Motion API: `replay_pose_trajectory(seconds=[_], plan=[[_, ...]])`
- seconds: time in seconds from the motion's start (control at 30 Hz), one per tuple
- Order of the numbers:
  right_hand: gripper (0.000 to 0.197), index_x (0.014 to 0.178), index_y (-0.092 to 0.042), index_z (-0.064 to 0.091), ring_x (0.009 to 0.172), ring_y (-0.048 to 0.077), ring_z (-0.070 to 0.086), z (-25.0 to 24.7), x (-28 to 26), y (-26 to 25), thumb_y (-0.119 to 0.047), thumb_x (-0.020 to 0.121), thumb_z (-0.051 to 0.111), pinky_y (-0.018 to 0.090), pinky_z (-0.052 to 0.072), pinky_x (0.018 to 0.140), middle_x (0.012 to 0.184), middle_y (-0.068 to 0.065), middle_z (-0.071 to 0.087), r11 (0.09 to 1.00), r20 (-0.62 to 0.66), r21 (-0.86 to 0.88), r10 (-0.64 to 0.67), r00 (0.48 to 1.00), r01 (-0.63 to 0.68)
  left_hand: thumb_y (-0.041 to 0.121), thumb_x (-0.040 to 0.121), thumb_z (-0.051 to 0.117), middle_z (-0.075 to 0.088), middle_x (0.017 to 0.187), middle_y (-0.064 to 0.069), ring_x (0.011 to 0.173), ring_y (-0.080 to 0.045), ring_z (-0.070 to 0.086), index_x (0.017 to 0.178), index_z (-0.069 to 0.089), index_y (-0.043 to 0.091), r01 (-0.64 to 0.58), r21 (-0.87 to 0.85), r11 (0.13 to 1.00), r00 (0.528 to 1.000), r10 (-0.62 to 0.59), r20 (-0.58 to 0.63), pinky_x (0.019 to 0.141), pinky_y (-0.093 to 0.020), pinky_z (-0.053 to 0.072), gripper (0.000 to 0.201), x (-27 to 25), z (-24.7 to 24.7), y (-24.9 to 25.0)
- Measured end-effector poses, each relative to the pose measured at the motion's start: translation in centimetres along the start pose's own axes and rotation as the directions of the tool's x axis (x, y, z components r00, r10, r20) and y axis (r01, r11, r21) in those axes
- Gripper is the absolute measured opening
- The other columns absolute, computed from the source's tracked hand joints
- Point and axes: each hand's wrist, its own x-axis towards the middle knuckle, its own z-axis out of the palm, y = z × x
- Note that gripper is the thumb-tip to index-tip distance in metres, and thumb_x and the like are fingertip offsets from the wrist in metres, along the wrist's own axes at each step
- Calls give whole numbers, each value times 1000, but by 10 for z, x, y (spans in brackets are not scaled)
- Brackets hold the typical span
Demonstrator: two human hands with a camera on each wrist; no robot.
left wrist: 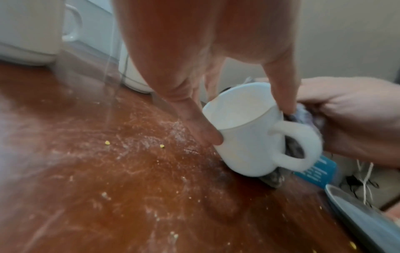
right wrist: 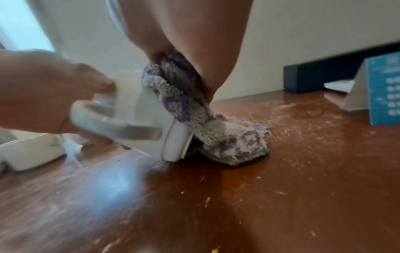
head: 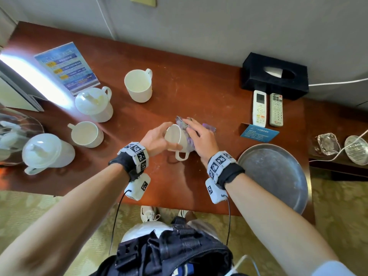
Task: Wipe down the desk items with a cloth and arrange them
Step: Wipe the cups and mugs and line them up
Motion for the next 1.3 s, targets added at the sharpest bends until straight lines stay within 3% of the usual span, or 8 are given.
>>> replay_pose_trajectory(seconds=[0.2,0.57,0.67,0.77,0.93,1.0,1.13,1.3], plan=[[38,137,-31,58,135,-10,34,6,-23,6,-17,102,53,18,28,116,152,-7,44,994,57,84,-78,995,73,67,54,78,68,121,-1,109,-20,67,131,60,26,86,-134,987,994,-77,76,93,-45,57,89,-5,8,-7],[31,129,-19,65,113,21,65,-6,-13,16,-14,101,54,42,48,106,122,6,69,898,-30,350,293,956,-265,52,64,83,67,112,-6,99,-22,67,116,67,16,133,-199,971,988,-115,102,77,-36,62,66,-3,6,4],[33,123,-42,67,90,1,61,-1,-36,14,-20,100,56,30,50,92,121,-8,69,920,-67,345,222,973,-187,39,79,80,67,107,-10,92,-22,68,110,69,11,150,-217,964,987,-133,92,67,-29,59,44,2,6,7],[38,121,-44,65,113,-18,48,7,-49,11,-15,99,57,9,39,98,132,-21,55,940,-69,327,124,990,-95,41,80,79,67,112,-13,98,-25,68,112,70,9,179,-235,955,981,-154,120,71,-30,59,46,4,3,4],[44,102,-58,69,53,28,45,3,-36,14,-16,99,56,38,46,57,65,-4,65,894,-127,417,233,964,-161,55,75,76,68,116,-7,97,-21,68,124,63,17,118,-170,978,984,-93,149,86,-44,60,64,-3,2,6],[40,105,-48,71,70,48,53,-4,-28,13,-11,99,56,49,53,66,86,22,70,875,-129,450,263,956,-180,40,83,75,66,118,-9,92,-22,66,126,60,16,96,-168,981,984,-68,166,82,-44,59,51,-4,1,7],[32,127,-8,66,109,20,64,-16,-15,19,0,97,55,26,53,95,118,6,68,814,-60,527,322,945,-244,20,83,78,64,119,-3,102,-24,65,154,30,30,84,-160,984,984,-57,167,86,-41,58,86,-2,-2,10],[32,125,-10,67,114,24,65,-18,-15,25,-2,96,57,37,53,99,121,6,69,732,-30,617,387,922,-288,49,66,81,53,138,2,126,-23,50,149,30,49,50,-9,999,983,-48,177,112,-49,40,98,0,4,17]])
